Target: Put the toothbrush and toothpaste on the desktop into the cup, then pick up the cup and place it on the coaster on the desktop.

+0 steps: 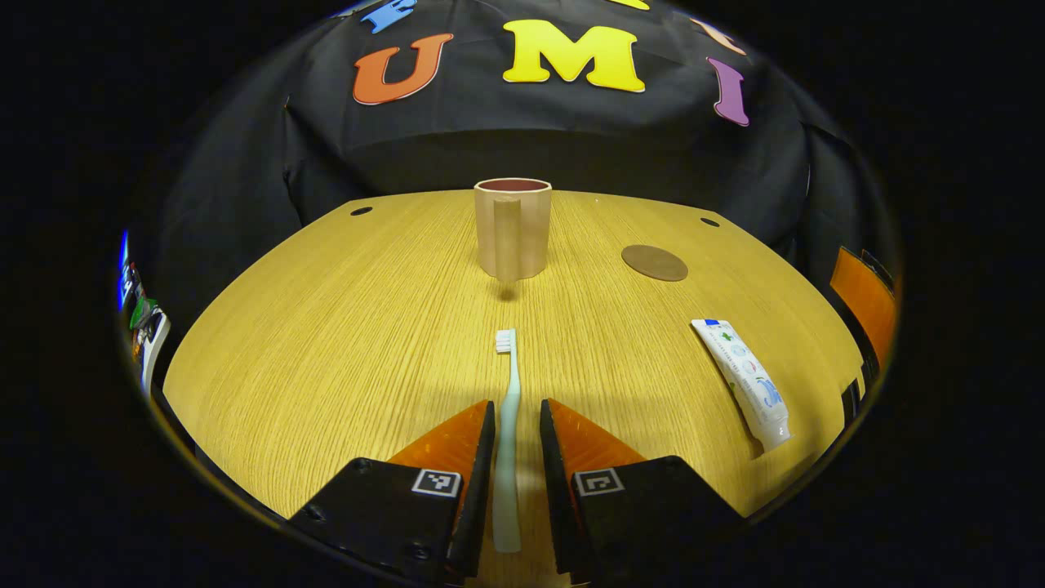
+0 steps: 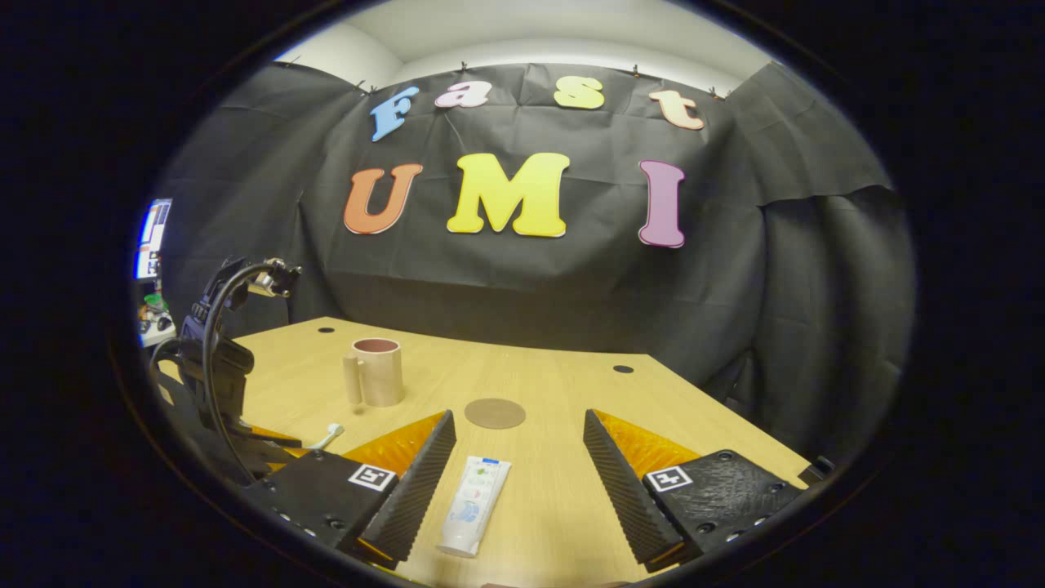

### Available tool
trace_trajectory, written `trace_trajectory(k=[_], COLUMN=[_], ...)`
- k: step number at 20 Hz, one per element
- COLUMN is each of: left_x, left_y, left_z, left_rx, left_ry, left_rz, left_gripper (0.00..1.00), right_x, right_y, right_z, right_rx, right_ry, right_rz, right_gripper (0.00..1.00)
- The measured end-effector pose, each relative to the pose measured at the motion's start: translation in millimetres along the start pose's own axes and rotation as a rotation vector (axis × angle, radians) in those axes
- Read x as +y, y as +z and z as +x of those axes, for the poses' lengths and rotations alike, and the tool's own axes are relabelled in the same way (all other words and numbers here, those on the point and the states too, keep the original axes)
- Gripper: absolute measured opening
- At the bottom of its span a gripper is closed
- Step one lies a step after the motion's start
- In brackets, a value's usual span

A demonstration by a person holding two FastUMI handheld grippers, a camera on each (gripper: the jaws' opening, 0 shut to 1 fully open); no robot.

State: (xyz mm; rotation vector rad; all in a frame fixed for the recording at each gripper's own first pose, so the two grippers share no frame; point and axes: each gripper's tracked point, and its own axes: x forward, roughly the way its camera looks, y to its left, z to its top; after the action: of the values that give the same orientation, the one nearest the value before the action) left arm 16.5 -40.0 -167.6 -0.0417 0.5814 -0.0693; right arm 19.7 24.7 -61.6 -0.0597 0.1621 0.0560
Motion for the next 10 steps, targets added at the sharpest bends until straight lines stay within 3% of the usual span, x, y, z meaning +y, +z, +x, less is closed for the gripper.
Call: trace_trajectory(k=[6,7,8,9,10], left_x=[-1.6,-1.7,-2.8,-2.6,-3.2], left_y=[-1.0,-0.9,-1.2,-0.4,-0.6], left_z=[-1.4,-2.4,-1.7,-0.9,-0.4], left_rx=[0.002,0.002,0.001,-0.001,0.002], left_ry=[0.011,0.014,0.013,0.01,0.006], left_rz=[0.028,0.026,0.023,0.023,0.02], left_gripper=[0.37,0.4,0.54,0.48,0.5], right_x=[3.7,5.6,5.6,4.0,2.4], right_y=[-1.7,-2.2,-2.2,-4.0,-6.0], right_z=[-0.2,-0.3,-0.5,0.7,3.9], right_rx=[0.009,0.011,0.011,0.015,0.021], right_ry=[0.008,0.015,0.017,0.015,0.014], right_rz=[-0.005,-0.003,-0.002,-0.006,-0.01], right_gripper=[0.95,0.95,0.95,0.95,0.97])
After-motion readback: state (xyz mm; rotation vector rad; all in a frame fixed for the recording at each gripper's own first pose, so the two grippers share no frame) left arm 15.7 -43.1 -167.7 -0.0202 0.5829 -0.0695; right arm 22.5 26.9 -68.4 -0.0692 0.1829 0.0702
